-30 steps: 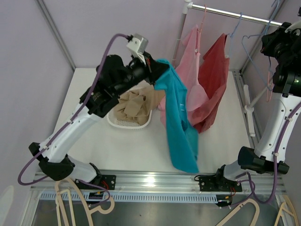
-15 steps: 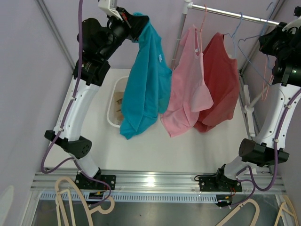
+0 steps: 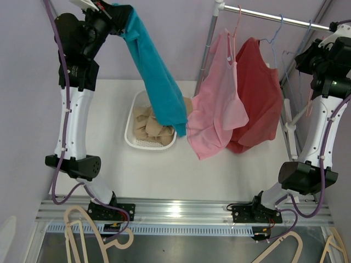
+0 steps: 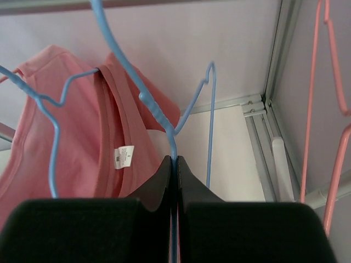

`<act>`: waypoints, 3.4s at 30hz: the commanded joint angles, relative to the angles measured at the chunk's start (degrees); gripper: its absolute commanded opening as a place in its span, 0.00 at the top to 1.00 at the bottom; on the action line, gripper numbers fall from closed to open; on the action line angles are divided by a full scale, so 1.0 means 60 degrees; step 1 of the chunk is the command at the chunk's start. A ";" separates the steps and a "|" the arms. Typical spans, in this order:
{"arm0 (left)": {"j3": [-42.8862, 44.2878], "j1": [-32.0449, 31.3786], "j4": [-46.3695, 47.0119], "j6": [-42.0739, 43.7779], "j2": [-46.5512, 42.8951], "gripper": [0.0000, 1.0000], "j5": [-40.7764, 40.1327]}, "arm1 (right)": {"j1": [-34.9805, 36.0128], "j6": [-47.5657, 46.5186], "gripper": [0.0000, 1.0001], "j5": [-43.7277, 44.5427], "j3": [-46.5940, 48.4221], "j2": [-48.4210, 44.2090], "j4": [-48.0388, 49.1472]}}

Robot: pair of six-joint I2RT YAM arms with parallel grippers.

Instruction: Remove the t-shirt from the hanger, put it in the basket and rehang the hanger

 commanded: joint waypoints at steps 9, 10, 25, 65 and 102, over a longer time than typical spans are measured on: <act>-0.5736 -0.0120 0.1889 -0.1405 -0.1858 0.99 0.0493 | -0.0036 0.0077 0.91 0.0660 -0.0528 -0.1034 0.0561; -0.6526 -0.0193 0.2165 -0.1435 -0.2004 0.99 0.0421 | -0.0036 0.0077 0.87 0.0705 -0.0542 -0.1092 0.0576; -1.2319 -0.2230 0.2171 -0.1753 -0.3094 0.99 -0.1676 | 0.0066 0.0575 0.15 0.1029 0.1010 -0.1546 -0.0113; -1.1498 -0.3223 0.1506 -0.0631 -0.4274 0.01 -0.2817 | 0.2307 0.0034 0.37 0.0427 0.1450 0.0592 -0.0640; -1.2217 -0.6535 0.3940 0.4070 -0.5975 0.01 -0.4412 | 0.2629 -0.0216 1.00 0.1057 0.2813 0.0520 -0.0581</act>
